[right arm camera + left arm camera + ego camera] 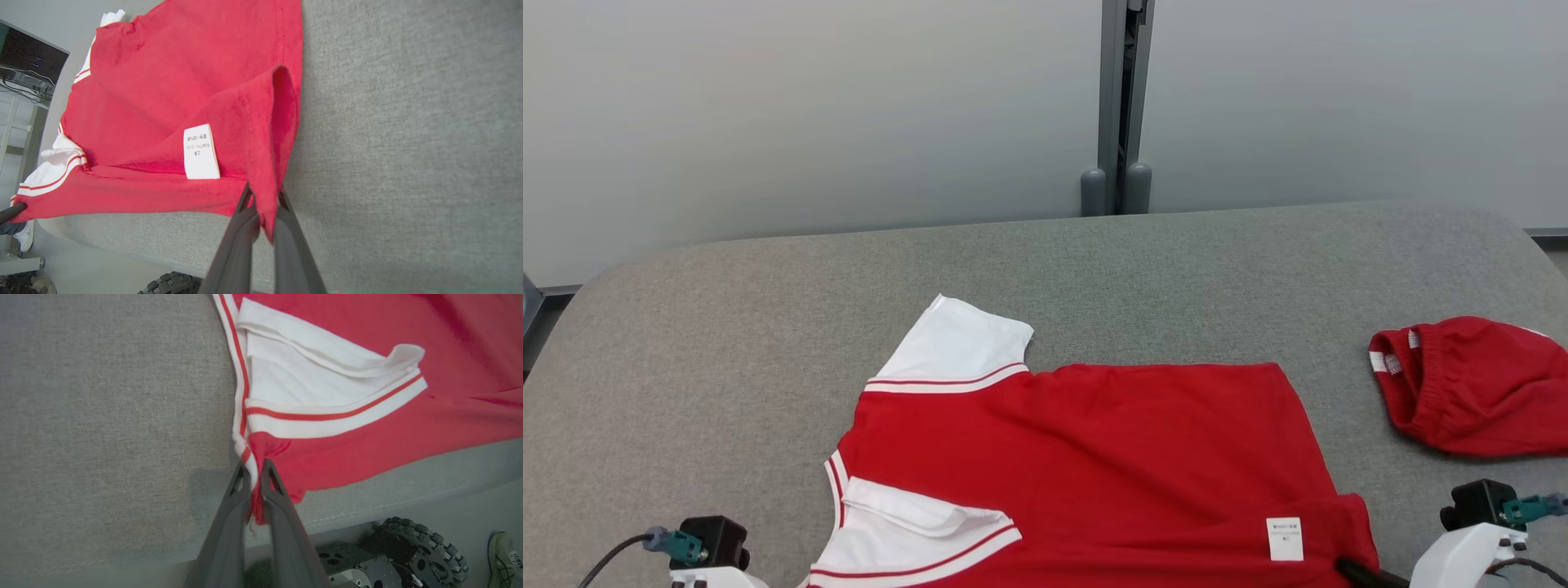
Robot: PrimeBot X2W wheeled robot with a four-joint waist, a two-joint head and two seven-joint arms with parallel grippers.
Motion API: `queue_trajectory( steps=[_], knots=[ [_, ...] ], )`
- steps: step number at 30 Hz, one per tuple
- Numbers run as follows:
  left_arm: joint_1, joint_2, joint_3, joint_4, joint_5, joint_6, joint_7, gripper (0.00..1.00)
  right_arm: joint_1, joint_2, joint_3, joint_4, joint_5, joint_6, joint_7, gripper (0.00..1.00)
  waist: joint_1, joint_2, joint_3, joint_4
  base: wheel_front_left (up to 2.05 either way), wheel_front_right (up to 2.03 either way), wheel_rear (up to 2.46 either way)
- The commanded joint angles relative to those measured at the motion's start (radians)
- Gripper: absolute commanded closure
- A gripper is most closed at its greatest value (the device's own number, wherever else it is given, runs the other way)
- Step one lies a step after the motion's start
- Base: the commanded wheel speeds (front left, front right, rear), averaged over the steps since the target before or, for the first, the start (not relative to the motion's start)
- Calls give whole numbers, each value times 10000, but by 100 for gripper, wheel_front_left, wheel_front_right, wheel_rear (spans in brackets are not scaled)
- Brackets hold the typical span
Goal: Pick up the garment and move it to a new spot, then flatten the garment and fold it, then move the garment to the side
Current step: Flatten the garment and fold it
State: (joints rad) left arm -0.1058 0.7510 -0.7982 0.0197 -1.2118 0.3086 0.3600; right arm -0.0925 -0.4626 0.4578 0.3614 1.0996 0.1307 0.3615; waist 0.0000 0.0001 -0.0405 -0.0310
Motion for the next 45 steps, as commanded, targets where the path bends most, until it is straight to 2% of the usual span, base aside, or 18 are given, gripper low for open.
queue_trajectory(
  steps=[1, 8, 9, 10, 11, 21, 27, 31, 36, 39, 45],
  knots=[
    [188, 84, -20, -96, -50, 141, -7, 100, 203, -74, -95, -49, -63, 5, 169, 100, 0, -1, -18, 40, 0, 0, 0],
    [524, -6, -132, -165, -97, 330, 0, 100, 806, -1, -673, -283, -472, 5, 696, 100, 0, -1, -66, 111, 0, 0, 0],
    [535, -32, -121, -138, -127, 342, -25, 38, 865, 25, -780, -314, -591, 5, 705, 76, 0, -1, -66, 108, 0, 0, 0],
    [552, -46, -158, -105, -168, 351, 65, 0, 899, 70, -883, -363, -693, 5, 740, 22, 0, -1, -66, 101, 0, 0, 0],
    [565, -49, -195, -79, -201, 353, 134, 0, 946, 135, -1000, -415, -773, 5, 775, 0, 0, -1, -65, 95, 0, 0, 0],
    [-1, 211, -76, -227, 251, 297, -13, 0, 1574, 659, -2182, -1294, -1511, 7, 1442, 0, 0, -1, -80, 20, 0, 0, 0],
    [-1023, 334, 154, -532, 822, 175, -206, 0, 1827, 963, -3576, -2781, -1987, 7, 1519, 0, 0, -1, 4, -100, 0, 0, 0],
    [-1780, 310, 256, -476, 1123, 49, -118, 0, 1544, 1191, -4139, -3315, -2219, 7, 1586, 0, 0, -1, 166, -234, 0, 0, 0],
    [-3334, 121, 201, -179, 1547, -401, 436, 0, 573, 1660, -4740, -3481, -2936, 7, 1837, 0, 0, -1, 663, -507, 0, 0, 0],
    [-4435, -163, 121, 221, 1765, -814, 895, 0, -260, 1990, -4853, -3291, -3277, 7, 2013, 0, 0, -1, 1216, -602, 0, 0, 0],
    [-6706, -862, -243, 1667, 1910, -2160, 2087, 0, -2042, 2391, -4779, -2309, -3811, 7, 2253, 0, 0, -1, 2439, -763, 0, 0, 0]
  ],
)
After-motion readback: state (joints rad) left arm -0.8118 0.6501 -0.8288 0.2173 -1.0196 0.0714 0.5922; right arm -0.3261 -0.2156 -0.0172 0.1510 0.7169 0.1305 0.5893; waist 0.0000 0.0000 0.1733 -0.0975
